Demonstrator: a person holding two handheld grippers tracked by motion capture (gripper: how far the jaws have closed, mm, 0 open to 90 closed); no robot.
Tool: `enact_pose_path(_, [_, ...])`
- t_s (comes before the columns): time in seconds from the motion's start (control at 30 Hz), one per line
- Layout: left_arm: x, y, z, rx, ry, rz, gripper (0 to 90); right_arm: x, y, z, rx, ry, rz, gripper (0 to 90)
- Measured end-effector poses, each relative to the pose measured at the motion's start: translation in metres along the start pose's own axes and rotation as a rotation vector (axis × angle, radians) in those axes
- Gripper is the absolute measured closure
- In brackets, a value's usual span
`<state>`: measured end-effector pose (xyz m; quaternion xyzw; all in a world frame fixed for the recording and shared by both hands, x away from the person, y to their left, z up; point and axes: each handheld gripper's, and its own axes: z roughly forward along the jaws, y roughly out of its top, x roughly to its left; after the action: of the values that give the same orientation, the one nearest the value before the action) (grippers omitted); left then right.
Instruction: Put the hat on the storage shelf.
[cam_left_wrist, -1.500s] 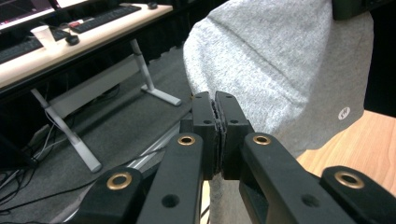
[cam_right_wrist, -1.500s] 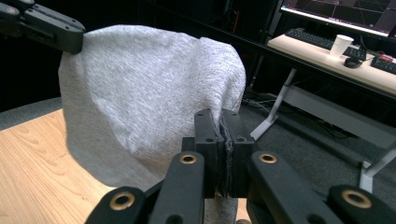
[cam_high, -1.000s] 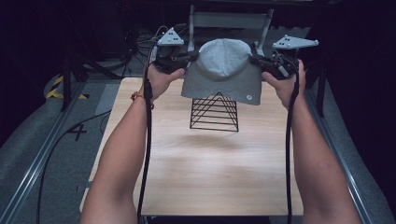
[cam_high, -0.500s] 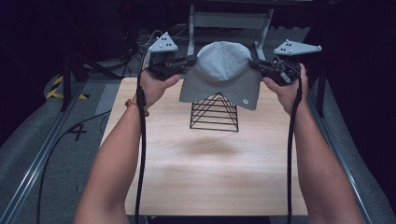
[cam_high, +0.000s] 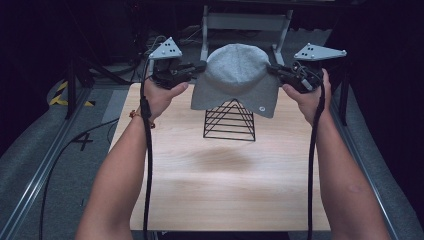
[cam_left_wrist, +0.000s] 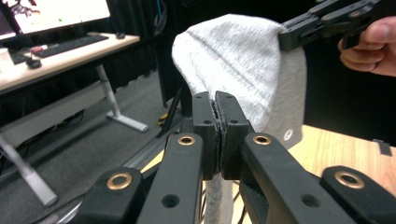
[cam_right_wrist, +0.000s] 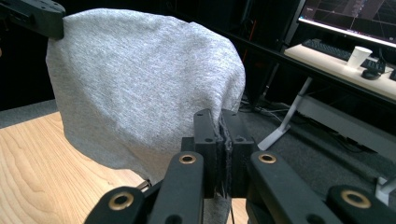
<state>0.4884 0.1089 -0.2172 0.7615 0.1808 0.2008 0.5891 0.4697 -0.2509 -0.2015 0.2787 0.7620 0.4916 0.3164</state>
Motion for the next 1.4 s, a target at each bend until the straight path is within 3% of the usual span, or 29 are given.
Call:
enact_pose_path(0.17, [-0.008, -0.001, -0.003, -0.007, -0.021, 0.009, 88.0, 0.004, 0.000, -0.008, -0.009, 0.006, -0.013, 86.8])
enact_pose_path(0.2, [-0.009, -0.003, -0.003, 0.006, -0.022, 0.026, 88.0, 0.005, -0.001, -0.008, -0.009, 0.009, -0.015, 86.8])
enact_pose_path(0.5, [-0.008, -0.022, 0.001, 0.034, -0.023, 0.001, 88.0, 0.011, -0.014, -0.003, 0.017, 0.026, -0.021, 86.8])
enact_pose_path(0.57, [-0.009, -0.026, -0.001, 0.019, -0.033, -0.010, 88.1, 0.011, -0.016, -0.002, 0.021, 0.026, -0.022, 86.8])
enact_pose_path(0.7, [-0.009, -0.024, -0.003, 0.001, -0.035, -0.021, 88.0, 0.010, -0.015, -0.005, 0.020, 0.018, -0.024, 86.8])
enact_pose_path(1.03, [-0.021, -0.012, -0.015, -0.032, -0.073, 0.006, 88.0, 0.013, -0.008, -0.020, -0.009, 0.026, -0.029, 86.7])
enact_pose_path(1.13, [-0.024, -0.015, -0.015, -0.015, -0.078, 0.013, 88.0, 0.015, -0.008, -0.021, 0.004, 0.030, -0.037, 86.7])
enact_pose_path(1.4, [-0.020, -0.035, -0.007, 0.024, -0.073, -0.018, 88.0, 0.020, -0.020, -0.012, 0.048, 0.031, -0.053, 86.7])
